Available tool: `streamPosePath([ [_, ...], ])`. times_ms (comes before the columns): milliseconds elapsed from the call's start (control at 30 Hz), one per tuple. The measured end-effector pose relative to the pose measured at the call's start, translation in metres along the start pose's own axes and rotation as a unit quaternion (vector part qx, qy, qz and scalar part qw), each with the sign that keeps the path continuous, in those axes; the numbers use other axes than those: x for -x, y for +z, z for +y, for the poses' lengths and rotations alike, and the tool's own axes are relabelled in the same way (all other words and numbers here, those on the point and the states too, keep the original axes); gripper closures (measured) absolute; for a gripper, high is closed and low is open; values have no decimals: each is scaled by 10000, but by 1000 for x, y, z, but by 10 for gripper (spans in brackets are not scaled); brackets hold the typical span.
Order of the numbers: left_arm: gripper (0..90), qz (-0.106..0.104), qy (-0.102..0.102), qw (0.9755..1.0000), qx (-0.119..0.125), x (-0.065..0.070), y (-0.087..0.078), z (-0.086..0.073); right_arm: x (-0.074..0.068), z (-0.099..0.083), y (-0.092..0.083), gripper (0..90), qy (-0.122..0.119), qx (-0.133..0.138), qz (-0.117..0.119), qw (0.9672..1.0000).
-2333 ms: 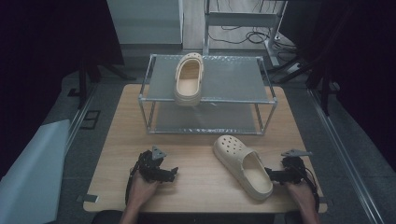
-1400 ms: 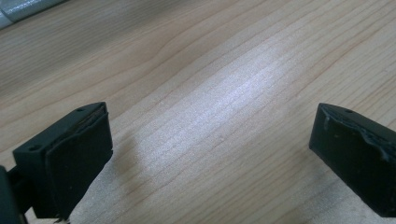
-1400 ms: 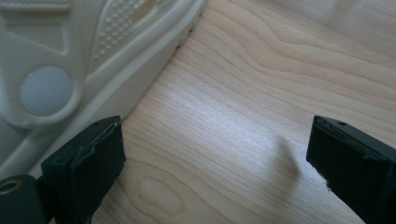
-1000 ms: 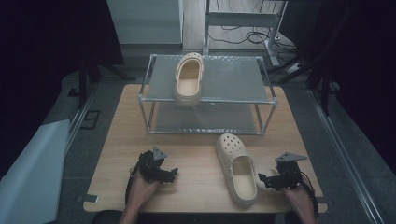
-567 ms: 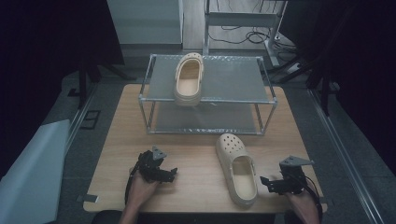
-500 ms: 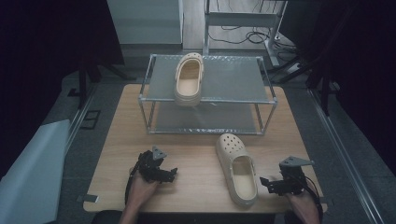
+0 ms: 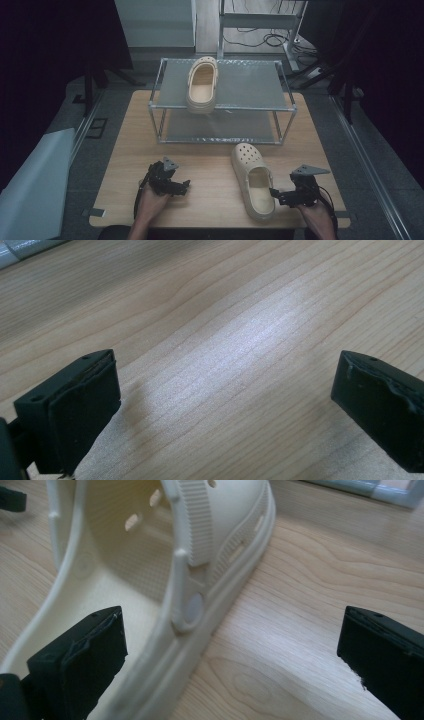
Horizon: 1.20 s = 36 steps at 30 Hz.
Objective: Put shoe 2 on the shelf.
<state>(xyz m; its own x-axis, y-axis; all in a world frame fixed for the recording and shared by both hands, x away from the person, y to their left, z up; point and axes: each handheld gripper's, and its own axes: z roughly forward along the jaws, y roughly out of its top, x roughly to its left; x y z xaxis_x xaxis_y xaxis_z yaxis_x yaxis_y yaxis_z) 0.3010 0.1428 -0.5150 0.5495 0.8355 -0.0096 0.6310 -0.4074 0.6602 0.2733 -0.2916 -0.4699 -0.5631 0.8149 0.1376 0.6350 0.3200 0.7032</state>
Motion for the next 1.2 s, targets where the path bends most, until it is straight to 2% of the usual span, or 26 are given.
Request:
streamPosePath([
  [133, 0, -6, -7, 10000, -5, 0, 0, 0, -3, 5, 13, 0, 173, -127, 4, 9998],
  [400, 0, -6, -33, 10000, -50, -1, 1, 0, -2, 14, 25, 36, 431, -154, -83, 9989],
  [633, 0, -8, -25, 10000, -85, -1, 2, 0, -4, 26, 38, 143, 516, -256, -260, 9980],
  [767, 0, -6, -26, 9999, -104, -1, 3, -1, -6, 31, 43, 260, 604, -281, -331, 9972],
  [967, 0, -32, -28, 9999, -120, 0, 4, -1, -9, 37, 47, 535, 620, -419, -309, 9967],
  [1033, 0, -40, -23, 9999, -136, 0, 5, -1, -10, 38, 48, 589, 619, -442, -259, 9968],
  [1200, 0, -82, -42, 9999, -144, 0, 5, -1, -8, 40, 47, 666, 668, -423, -367, 9962],
])
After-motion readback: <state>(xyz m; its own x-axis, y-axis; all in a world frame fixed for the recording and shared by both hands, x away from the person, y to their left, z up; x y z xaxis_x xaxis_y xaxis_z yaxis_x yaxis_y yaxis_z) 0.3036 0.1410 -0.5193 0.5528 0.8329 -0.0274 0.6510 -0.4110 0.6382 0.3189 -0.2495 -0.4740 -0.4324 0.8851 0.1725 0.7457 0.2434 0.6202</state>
